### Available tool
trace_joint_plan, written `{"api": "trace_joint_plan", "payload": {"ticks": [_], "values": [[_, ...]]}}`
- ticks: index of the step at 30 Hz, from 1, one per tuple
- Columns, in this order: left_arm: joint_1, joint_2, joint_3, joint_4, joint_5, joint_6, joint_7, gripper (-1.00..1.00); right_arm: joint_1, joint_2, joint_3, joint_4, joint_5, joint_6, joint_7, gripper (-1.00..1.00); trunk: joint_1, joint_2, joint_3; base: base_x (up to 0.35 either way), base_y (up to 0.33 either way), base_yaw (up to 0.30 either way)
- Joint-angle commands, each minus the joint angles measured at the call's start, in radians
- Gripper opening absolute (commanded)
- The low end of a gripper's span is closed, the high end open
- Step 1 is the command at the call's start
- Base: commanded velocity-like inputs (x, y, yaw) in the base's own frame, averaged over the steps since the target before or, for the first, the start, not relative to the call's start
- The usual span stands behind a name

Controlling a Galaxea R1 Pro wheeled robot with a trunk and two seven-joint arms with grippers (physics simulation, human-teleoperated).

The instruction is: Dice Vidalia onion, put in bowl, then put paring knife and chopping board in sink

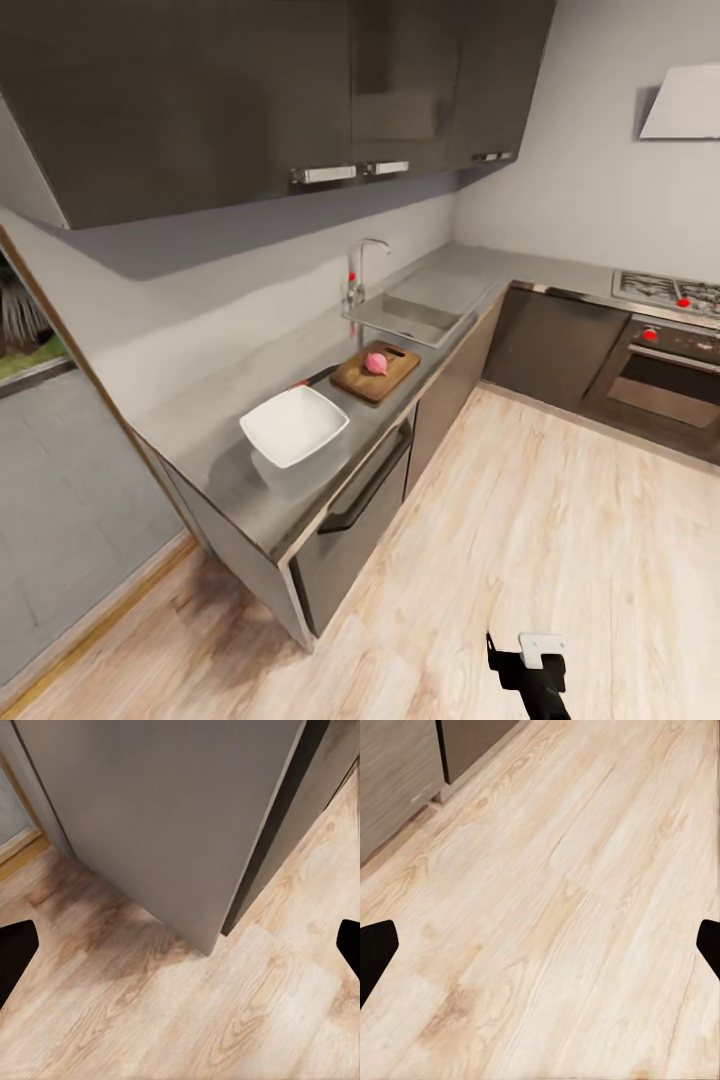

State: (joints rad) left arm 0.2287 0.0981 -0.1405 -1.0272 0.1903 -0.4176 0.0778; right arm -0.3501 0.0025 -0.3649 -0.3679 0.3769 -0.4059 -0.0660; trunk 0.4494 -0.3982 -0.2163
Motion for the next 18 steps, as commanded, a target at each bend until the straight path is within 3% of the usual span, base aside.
{"api": "trace_joint_plan", "payload": {"ticks": [1,6,12,15,16,18], "values": [[0.000,0.002,-0.005,-0.001,0.005,-0.003,0.008,1.00,-0.001,0.001,-0.005,0.001,0.010,-0.004,-0.005,1.00,0.001,-0.002,-0.001,0.000,0.315,-0.274],[0.000,0.002,-0.005,-0.001,0.005,-0.003,0.008,1.00,-0.001,0.000,-0.007,0.001,0.011,-0.004,-0.005,1.00,0.001,-0.002,0.003,0.000,0.270,-0.272],[0.000,0.003,-0.004,0.026,0.005,-0.003,0.009,1.00,-0.001,-0.003,-0.021,0.000,0.010,-0.004,-0.003,1.00,0.001,-0.002,0.005,0.000,0.072,-0.140],[0.000,0.003,-0.004,0.029,0.005,-0.003,0.009,1.00,-0.001,-0.003,-0.051,-0.001,0.010,-0.004,-0.003,1.00,0.001,-0.002,0.005,0.000,0.013,-0.027],[0.000,0.003,-0.004,0.030,0.005,-0.003,0.010,1.00,-0.001,-0.002,-0.091,-0.009,0.010,-0.004,-0.005,1.00,0.001,-0.002,0.005,0.000,0.003,-0.007],[0.000,0.003,-0.004,0.031,0.005,-0.003,0.010,1.00,-0.001,-0.003,-0.106,-0.033,0.011,0.002,-0.008,1.00,0.001,-0.002,0.005,0.000,0.002,-0.004]]}}
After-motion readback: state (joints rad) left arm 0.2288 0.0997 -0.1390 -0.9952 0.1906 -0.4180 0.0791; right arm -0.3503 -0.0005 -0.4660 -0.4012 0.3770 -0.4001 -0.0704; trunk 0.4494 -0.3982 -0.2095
